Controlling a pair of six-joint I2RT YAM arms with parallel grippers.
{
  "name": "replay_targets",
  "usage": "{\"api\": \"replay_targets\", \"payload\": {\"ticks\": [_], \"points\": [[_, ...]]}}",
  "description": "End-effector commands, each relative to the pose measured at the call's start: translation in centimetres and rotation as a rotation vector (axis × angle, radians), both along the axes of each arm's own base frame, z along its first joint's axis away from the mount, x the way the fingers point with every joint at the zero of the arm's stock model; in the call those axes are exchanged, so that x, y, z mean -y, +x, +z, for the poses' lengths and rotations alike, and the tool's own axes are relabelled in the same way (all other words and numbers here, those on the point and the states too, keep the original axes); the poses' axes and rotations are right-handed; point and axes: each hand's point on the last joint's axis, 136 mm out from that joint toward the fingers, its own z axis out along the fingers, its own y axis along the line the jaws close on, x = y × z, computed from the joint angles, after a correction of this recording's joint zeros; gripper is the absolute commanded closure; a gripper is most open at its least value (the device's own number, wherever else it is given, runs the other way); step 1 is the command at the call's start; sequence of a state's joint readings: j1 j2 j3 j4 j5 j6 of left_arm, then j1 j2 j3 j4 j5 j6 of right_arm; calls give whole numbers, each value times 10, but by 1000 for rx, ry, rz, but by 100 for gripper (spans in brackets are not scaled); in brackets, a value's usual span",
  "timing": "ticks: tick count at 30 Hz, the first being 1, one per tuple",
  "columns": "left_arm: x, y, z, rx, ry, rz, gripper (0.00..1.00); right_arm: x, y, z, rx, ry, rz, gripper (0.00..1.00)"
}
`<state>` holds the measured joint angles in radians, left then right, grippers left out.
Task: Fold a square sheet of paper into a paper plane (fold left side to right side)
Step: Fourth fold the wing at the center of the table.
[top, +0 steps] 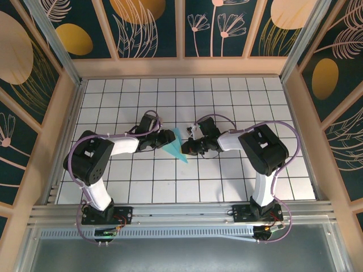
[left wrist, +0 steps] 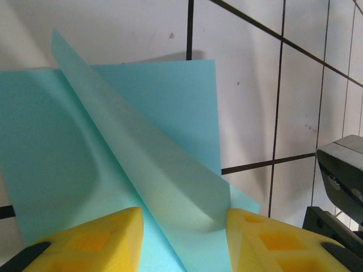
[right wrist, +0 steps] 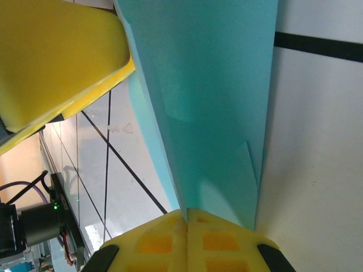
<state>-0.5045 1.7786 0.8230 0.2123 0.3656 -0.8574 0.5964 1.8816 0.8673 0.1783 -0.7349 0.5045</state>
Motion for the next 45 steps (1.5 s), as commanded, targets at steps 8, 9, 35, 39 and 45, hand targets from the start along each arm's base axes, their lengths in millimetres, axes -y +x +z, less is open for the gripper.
{"api": "replay_targets", "payload": {"ticks": [8,9,35,39,45], "points": [[4,2,-8,-16,13,-6,58,2,-5,-7,-28,9,10,99],[3,2,-10,-20,19,-5,58,2,-5,-8,-29,9,10,99],[-7,-1,-31,-57,100,4,58,5,3,19,43,15,-3,71],[-8,-1,-31,-55,99,4,58,12,11,31,67,23,-18,64],[-7,-1,-29,-50,96,2,58,5,15,44,85,63,14,59]]}}
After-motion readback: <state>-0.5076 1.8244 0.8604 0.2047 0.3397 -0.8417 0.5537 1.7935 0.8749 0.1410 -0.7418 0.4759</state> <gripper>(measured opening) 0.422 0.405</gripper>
